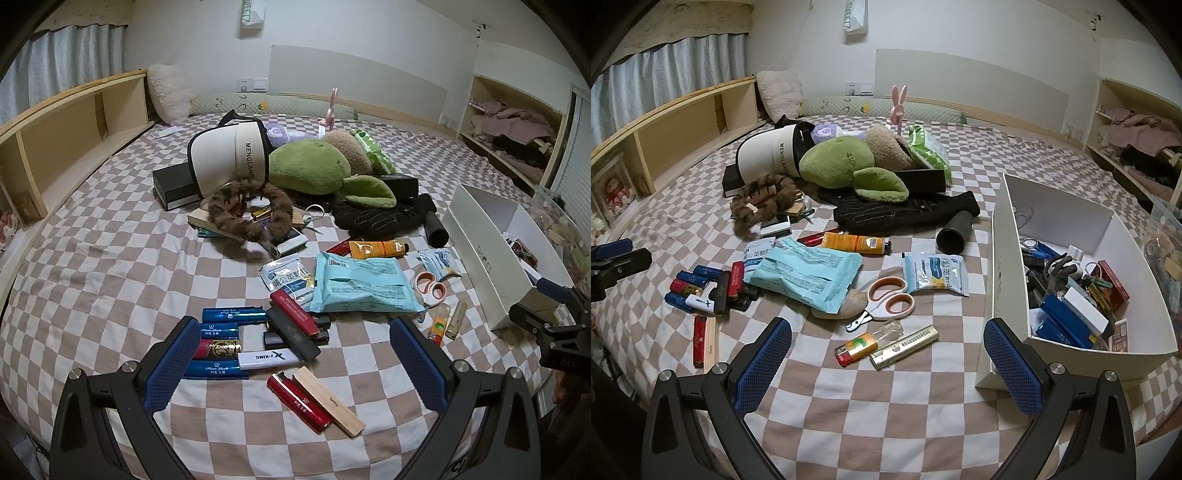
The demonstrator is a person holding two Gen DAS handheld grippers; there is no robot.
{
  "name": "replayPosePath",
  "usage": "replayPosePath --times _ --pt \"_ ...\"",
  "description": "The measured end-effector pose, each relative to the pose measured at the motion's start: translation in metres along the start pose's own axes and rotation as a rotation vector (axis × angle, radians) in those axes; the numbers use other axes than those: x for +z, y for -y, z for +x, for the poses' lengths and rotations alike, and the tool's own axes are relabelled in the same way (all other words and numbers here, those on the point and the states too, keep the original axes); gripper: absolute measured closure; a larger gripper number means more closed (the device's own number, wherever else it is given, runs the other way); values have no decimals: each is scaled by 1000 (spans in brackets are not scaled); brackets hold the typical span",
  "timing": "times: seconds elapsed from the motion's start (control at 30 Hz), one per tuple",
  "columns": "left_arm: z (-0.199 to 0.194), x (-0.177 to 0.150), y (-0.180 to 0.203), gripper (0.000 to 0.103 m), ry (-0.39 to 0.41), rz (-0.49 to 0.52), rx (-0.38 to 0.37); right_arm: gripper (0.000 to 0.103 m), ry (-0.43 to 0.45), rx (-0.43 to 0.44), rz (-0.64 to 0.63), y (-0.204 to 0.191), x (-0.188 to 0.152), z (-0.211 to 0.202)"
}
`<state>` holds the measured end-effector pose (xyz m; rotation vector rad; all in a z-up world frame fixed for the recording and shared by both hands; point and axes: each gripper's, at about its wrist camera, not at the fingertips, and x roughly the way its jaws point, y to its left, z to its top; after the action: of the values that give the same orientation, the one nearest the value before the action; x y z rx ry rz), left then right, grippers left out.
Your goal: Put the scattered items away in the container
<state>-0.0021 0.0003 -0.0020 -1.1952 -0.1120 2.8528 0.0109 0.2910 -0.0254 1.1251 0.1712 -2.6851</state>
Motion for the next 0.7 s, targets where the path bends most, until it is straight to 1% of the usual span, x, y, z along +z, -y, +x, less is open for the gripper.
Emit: replayPosePath --times 0.2,0.33,0.43,0.57,0.6,0.63,0.7 --pt "1 5 -1 0 -24 23 -25 0 2 2 5 1 1 -1" --pt "6 11 -7 0 -63 37 -49 0 5 9 2 1 1 -2" --pt "11 12 -8 0 -102 36 -90 0 5 12 -6 0 0 -2" --pt "19 9 1 0 -177 116 -205 0 6 1 -11 0 -2 -2" --pt "21 7 5 0 -197 150 -234 0 10 -3 -16 -1 -2 -2" --pt "23 4 9 0 -214 194 -251 0 12 -9 -24 -2 -3 -2" --pt "26 -3 16 0 -240 288 -256 0 15 -14 -33 -3 -3 -1"
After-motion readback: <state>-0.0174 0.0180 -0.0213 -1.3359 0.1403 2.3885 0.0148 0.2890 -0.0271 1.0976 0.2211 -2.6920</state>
